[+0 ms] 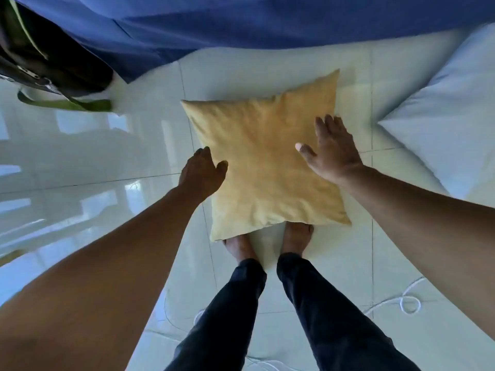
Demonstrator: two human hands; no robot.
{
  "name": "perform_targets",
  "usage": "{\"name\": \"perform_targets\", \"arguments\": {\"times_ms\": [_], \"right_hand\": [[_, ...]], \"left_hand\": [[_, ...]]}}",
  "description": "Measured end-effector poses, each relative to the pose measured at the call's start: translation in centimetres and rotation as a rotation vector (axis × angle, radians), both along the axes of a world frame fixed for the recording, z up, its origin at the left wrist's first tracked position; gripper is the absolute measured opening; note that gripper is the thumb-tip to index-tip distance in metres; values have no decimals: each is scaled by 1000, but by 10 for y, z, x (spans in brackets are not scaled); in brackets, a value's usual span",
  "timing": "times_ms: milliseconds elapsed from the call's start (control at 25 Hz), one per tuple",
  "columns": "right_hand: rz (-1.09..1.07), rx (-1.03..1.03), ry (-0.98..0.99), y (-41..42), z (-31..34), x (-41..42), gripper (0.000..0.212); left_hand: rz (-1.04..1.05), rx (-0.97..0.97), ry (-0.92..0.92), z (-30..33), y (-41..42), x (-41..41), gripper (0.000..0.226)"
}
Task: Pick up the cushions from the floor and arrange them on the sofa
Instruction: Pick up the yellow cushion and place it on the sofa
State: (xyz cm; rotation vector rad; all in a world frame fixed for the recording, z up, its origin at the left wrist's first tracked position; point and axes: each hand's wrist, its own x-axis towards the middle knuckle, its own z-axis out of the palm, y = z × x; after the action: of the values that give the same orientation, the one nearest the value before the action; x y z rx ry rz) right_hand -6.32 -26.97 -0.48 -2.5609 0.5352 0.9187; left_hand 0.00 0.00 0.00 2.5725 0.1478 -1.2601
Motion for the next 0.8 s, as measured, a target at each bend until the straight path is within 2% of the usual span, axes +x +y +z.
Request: {"name": "perform_targets", "arguments": {"times_ms": [80,160,200,280,320,360,400,480,520,640,800], "right_hand": [[-135,34,10,-5,-46,-1,89],[-437,96,57,-9,-81,-2,99],[-632,154,58,-13,-97,-2,101],[-988,306,48,-22,-112,-1,98],[-1095,388,57,-26,-112,2,98],[-1159,468,69,-29,-113,2,101],[-1201,539,86,-31,-110,2,104],[-1234,590,64,-32,-94,0,109],[-1232,588,53,-30,-74,1,105],[-1226,621,5,-26,-5,-4,76],[-1229,646,-36,-23,99,-11,100]], "left_hand": [[185,-6,33,-45,3,3,64],[451,-51,83,-86,10,5,69],[601,-84,82,-105,16,6,75],[858,-152,131,-127,25,7,102],[951,-207,187,-131,28,7,113],[1011,-308,274,-136,28,5,115],[1037,-397,355,-134,24,3,105],[1038,-506,394,-118,16,1,78],[1033,-510,381,-101,12,0,73],[1018,-510,347,-31,12,-3,71],[1026,-539,315,79,19,-2,65]]}}
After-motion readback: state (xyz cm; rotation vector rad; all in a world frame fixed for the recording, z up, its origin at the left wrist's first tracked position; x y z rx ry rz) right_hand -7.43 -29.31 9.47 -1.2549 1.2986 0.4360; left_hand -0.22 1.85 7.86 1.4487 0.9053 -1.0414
